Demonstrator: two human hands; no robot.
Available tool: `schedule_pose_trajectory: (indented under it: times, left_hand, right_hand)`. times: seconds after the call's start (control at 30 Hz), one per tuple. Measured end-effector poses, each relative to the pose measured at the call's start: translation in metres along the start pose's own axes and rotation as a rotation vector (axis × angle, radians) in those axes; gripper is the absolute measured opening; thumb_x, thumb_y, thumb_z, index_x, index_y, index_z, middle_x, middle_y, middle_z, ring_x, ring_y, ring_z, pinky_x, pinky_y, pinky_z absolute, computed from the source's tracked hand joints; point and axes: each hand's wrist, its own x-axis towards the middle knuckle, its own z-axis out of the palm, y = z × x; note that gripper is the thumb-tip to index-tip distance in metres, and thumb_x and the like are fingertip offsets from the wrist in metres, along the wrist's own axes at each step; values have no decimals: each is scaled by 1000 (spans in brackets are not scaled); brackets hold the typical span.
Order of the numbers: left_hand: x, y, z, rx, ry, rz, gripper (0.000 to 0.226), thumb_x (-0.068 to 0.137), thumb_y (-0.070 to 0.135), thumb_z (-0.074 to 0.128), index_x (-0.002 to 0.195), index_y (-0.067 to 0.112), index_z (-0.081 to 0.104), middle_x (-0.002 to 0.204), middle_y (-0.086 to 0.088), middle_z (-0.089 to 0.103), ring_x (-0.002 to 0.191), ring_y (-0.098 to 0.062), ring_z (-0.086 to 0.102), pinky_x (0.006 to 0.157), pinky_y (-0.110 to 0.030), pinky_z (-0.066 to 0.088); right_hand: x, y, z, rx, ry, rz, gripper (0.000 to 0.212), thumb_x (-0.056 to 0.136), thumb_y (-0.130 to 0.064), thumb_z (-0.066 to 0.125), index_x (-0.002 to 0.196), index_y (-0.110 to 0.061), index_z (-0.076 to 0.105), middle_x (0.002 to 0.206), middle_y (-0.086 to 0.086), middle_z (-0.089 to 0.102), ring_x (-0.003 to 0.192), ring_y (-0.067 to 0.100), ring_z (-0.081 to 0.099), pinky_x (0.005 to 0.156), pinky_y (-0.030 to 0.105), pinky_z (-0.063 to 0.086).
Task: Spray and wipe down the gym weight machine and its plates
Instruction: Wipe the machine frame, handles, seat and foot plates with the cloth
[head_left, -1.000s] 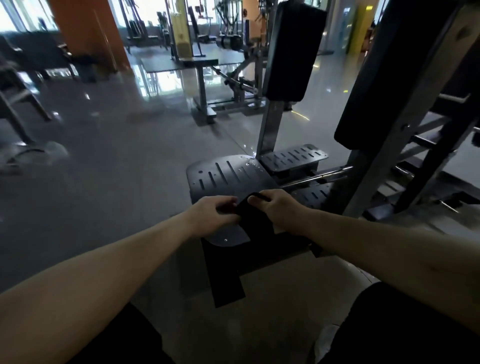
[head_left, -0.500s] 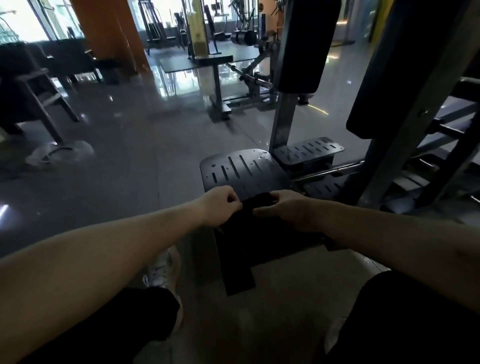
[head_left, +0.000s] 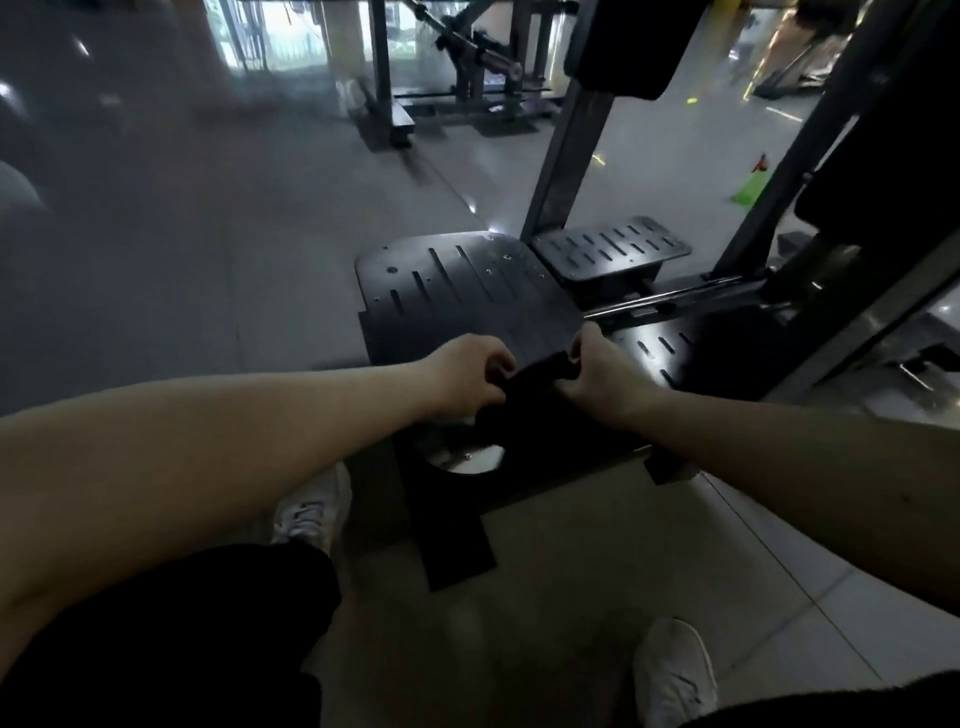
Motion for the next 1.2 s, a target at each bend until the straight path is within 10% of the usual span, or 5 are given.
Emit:
schedule_pose_trajectory:
  times: [0.33, 0.67, 0.83, 1.07, 1.2]
  left_hand:
    - [49, -65, -31, 586, -139, 132, 57, 89, 53, 65, 136, 21, 57, 143, -2, 46, 130, -25, 39, 107, -47, 44]
    - [76, -98, -51, 780, -233, 357, 73, 92, 67, 52, 153, 30, 39, 155, 1, 32, 139, -25, 29, 117, -45, 28]
    - [85, -106, -60, 837, -287, 475, 76, 92, 70, 50, 154, 28, 38, 150, -3, 34, 137, -26, 30, 118, -46, 26]
    - [103, -116, -73, 879, -334, 632, 74, 89, 74, 51, 150, 33, 42, 141, -3, 38, 130, -25, 34, 114, -46, 30]
    - [114, -106, -72, 928, -355, 666, 73, 83, 79, 53, 140, 34, 51, 132, -5, 42, 124, -27, 36, 110, -48, 32]
  right_hand:
    - [-31, -17, 84, -313, -162, -14, 67, 101, -65, 27, 159, -47, -1, 171, 2, -15, 152, 38, -25, 121, 61, -8]
    - [129, -23, 76, -322, -23, 233, 58, 101, -60, 25, 157, -51, 13, 170, -1, 5, 154, 40, -3, 118, 69, -5]
    - [129, -13, 73, -350, 106, 396, 54, 102, -50, 30, 155, -42, 28, 158, 11, 23, 145, 42, 17, 116, 63, 19]
    - [32, -58, 104, -278, 169, 195, 49, 104, -47, 37, 152, -46, 36, 157, -2, 29, 143, 28, 21, 114, 49, 15]
    - [73, -18, 83, -249, 161, 466, 50, 105, -46, 33, 155, -46, 30, 167, -4, 18, 154, 26, 9, 123, 51, 7]
